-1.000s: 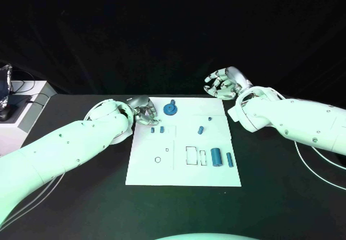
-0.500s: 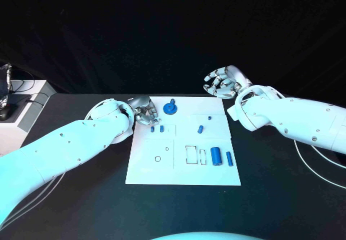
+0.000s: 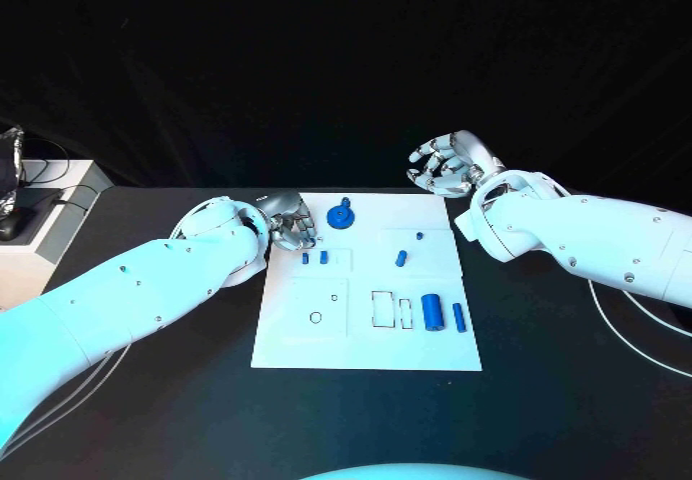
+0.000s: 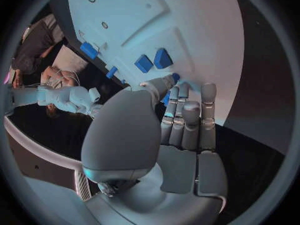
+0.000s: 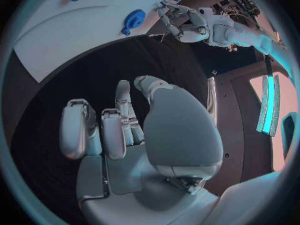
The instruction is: Assemble the parts on the task board
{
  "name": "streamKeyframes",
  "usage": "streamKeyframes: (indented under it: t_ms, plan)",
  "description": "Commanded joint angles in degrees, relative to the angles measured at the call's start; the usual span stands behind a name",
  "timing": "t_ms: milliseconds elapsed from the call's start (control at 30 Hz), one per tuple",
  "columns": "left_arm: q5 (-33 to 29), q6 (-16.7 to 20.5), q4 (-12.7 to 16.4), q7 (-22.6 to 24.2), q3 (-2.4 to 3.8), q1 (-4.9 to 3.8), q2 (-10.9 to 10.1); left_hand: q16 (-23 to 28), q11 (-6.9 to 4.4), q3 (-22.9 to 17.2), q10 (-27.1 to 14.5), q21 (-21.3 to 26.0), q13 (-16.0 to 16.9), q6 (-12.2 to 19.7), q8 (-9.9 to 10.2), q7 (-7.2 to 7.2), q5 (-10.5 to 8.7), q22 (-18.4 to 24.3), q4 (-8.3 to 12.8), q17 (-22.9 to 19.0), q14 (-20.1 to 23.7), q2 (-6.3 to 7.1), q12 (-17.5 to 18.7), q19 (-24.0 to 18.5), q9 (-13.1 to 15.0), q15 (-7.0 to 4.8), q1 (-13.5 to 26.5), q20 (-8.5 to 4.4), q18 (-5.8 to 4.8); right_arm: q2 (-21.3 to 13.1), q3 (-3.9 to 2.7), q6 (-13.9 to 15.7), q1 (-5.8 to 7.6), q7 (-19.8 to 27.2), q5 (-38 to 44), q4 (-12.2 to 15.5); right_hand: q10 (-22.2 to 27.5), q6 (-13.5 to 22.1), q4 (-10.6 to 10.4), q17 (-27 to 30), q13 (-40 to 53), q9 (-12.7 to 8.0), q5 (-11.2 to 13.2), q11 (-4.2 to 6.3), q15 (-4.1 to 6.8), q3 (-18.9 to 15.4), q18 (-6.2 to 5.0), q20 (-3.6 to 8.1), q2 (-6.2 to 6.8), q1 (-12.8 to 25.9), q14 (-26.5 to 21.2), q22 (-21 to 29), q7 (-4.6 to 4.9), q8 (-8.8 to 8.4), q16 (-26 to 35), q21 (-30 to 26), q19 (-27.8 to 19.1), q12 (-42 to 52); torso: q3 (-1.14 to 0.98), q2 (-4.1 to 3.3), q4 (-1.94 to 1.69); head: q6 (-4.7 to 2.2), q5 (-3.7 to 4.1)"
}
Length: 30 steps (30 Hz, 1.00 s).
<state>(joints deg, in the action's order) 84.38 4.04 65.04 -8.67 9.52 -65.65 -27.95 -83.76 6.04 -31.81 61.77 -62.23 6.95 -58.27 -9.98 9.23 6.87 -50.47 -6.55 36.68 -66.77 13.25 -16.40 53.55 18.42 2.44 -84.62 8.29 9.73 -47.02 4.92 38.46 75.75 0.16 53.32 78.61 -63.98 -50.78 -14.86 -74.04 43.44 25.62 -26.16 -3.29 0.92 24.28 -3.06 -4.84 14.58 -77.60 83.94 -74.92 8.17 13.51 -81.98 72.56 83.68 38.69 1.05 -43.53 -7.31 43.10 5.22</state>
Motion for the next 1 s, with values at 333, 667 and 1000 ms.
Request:
streamKeyframes:
  t_ms: [333, 667, 1000]
  plan:
    - [0.16, -1.74, -0.34, 0.85, -0.78, 0.09, 0.53, -0.44, -0.04, -1.5, 0.67, -0.84, 0.11, -0.51, -0.24, 0.13, -0.22, -0.68, 0.67, 0.79, -0.89, 0.5, -0.27, 0.46, 0.0, -0.15, -0.38, -0.13, 0.05, -0.02, -0.02, -0.36, -0.01, 0.29, 0.6, 0.16, -0.03, -0.49, -0.05, 0.05, -0.06, 0.08, -0.37, 0.39, 0.53, 0.36, -0.79, 0.44, 0.41, 0.15, 2.28, -2.73, -0.09, 0.28, 0.29, -0.21, -0.07, -0.26, -0.03, -0.05, 0.11, 0.07, 0.03]
    - [0.32, -2.26, -0.52, 0.75, -1.22, 0.09, 0.57, -0.48, 0.11, -1.64, 0.4, -0.78, 0.07, 0.05, 0.09, 0.28, -0.32, -0.61, 0.67, 0.68, -0.78, 1.26, 0.07, 0.07, -0.13, -0.02, 0.69, -0.04, 0.07, -0.02, -0.02, -0.34, -0.01, 0.29, 0.6, 0.17, -0.03, -0.49, -0.05, 0.05, -0.06, 0.08, -0.37, 0.39, 0.53, 0.36, -0.79, 0.44, 0.41, 0.15, 2.28, -2.73, -0.09, 0.28, 0.29, -0.21, -0.07, -0.26, -0.05, 0.02, -0.04, 0.19, 0.1]
    - [1.15, -2.43, -0.84, 0.8, -1.68, 0.09, 0.79, -0.49, 0.22, -1.71, 0.26, -0.75, 0.05, 0.53, 0.37, 0.42, -0.33, -0.62, 0.7, 0.53, -0.65, 1.53, 0.22, -0.05, -0.24, 0.08, 1.09, 0.04, 0.07, 0.03, -0.02, -0.33, -0.01, 0.3, 0.6, 0.2, -0.2, -0.54, 0.02, 0.07, -0.44, 0.17, -0.4, 0.41, 0.56, 0.48, -0.8, 0.47, 0.4, 0.32, 2.29, -2.69, -0.11, 0.31, 0.36, -0.33, -0.06, -0.48, -0.03, -0.06, 0.05, 0.23, 0.0]
